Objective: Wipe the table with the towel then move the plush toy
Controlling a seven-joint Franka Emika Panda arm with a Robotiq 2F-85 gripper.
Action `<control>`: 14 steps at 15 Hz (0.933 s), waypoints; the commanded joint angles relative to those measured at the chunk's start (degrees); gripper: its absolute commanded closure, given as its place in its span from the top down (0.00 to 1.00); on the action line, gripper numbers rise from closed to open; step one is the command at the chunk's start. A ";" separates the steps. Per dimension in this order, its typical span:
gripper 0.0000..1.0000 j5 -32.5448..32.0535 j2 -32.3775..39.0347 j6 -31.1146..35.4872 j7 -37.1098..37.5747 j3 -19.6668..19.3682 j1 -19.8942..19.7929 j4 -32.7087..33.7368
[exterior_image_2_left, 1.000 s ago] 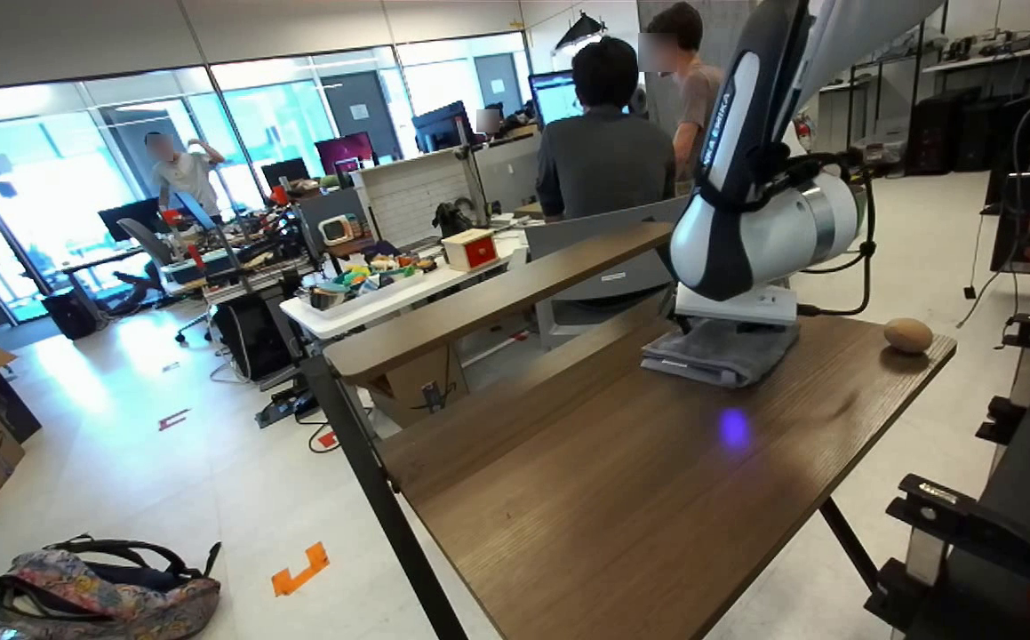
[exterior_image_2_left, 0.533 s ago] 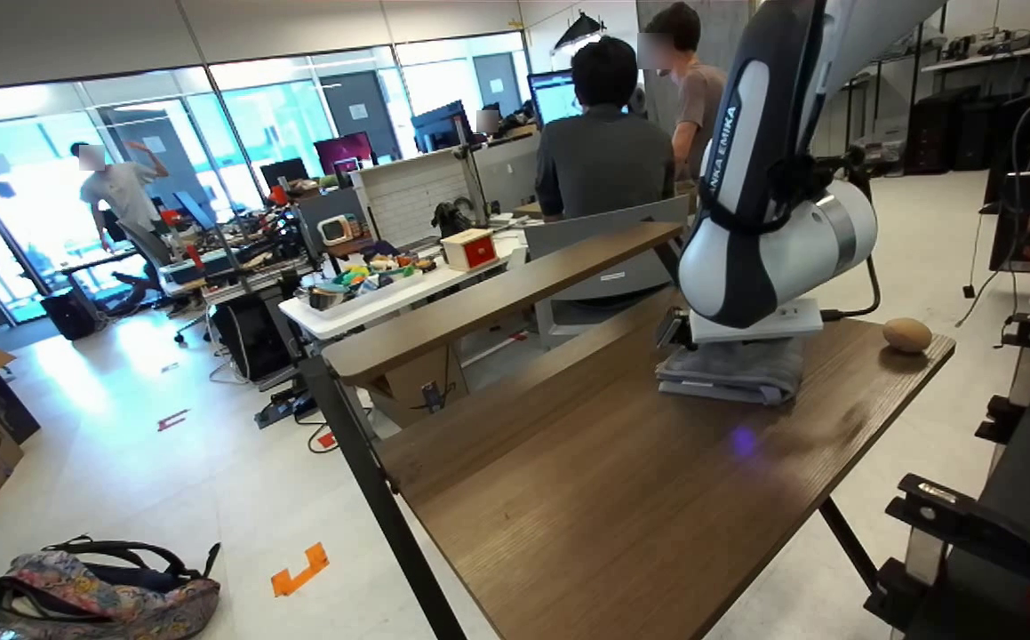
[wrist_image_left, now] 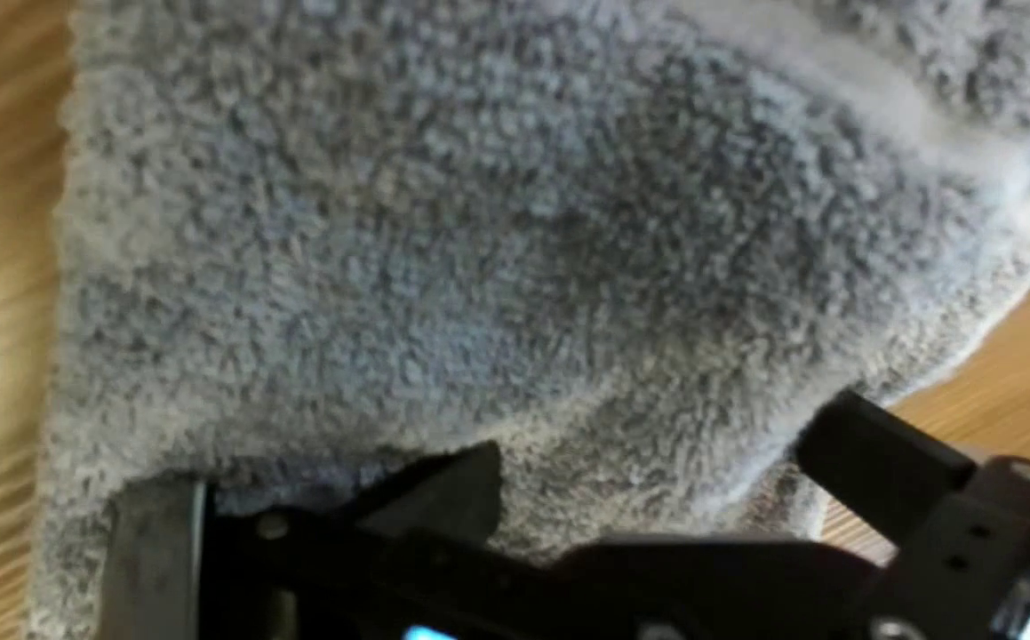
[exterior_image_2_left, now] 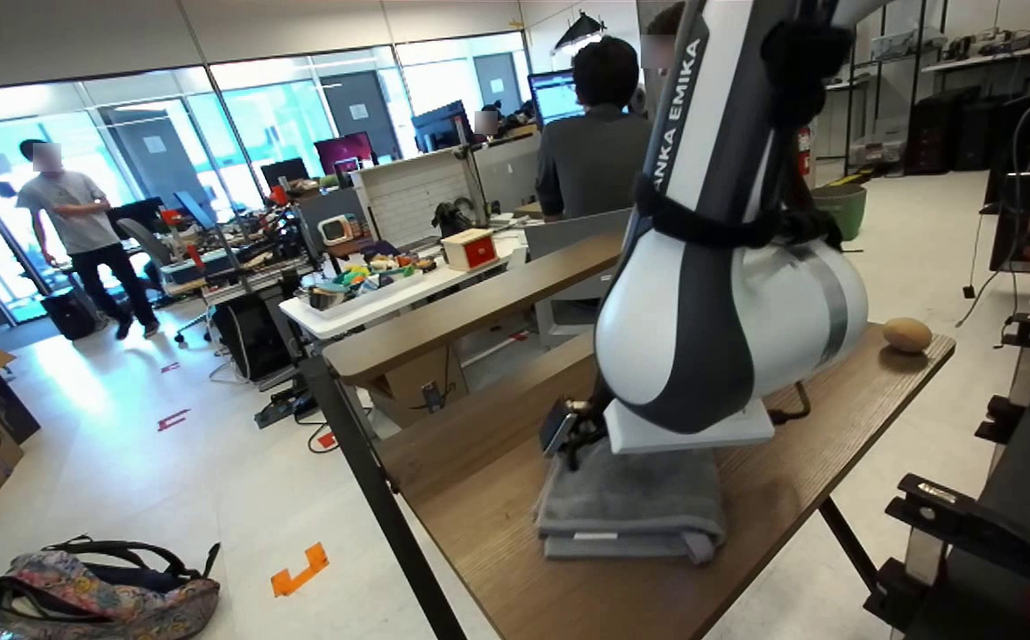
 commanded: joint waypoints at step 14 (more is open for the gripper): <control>1.00 5.72 10.95 2.85 -0.10 -21.68 3.66 9.14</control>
